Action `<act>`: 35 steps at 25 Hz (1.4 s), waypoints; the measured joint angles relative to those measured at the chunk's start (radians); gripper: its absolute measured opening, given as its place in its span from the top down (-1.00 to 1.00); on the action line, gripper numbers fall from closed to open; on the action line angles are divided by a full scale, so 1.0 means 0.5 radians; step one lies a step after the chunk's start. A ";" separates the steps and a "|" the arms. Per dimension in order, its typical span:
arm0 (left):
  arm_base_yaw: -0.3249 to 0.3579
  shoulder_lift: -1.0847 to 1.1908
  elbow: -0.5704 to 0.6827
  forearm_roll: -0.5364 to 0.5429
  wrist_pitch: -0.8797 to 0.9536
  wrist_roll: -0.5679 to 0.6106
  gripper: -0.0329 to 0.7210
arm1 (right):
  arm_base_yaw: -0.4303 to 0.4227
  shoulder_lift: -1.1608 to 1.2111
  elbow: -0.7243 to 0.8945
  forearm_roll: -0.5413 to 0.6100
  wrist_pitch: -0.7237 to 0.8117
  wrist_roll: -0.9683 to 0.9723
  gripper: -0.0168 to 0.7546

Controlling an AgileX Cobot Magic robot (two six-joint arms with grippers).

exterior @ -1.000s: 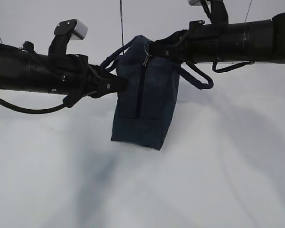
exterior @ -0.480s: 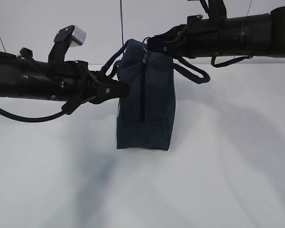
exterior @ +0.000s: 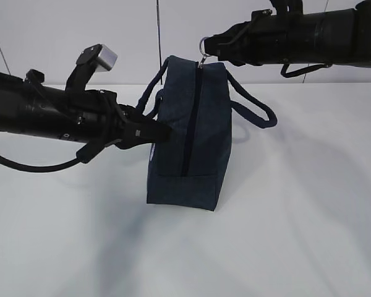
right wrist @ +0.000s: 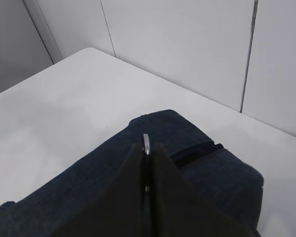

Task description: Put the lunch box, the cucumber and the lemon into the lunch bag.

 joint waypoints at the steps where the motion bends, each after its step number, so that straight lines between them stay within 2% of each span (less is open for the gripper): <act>1: 0.000 0.000 0.000 0.006 0.007 -0.005 0.93 | 0.000 0.000 0.000 0.005 -0.003 -0.005 0.96; 11: -0.001 0.000 0.000 0.152 0.098 -0.115 0.93 | 0.000 0.048 -0.059 0.021 -0.074 -0.050 0.96; 21: -0.122 -0.046 0.000 0.338 0.059 -0.266 0.93 | -0.009 0.139 -0.179 0.021 -0.108 -0.052 0.96; 31: -0.125 -0.149 0.000 0.582 0.070 -0.469 0.93 | -0.039 0.240 -0.226 0.021 -0.108 -0.055 0.96; 35: -0.125 -0.185 0.058 0.598 0.078 -0.485 0.93 | -0.039 0.270 -0.243 0.021 -0.122 -0.055 0.96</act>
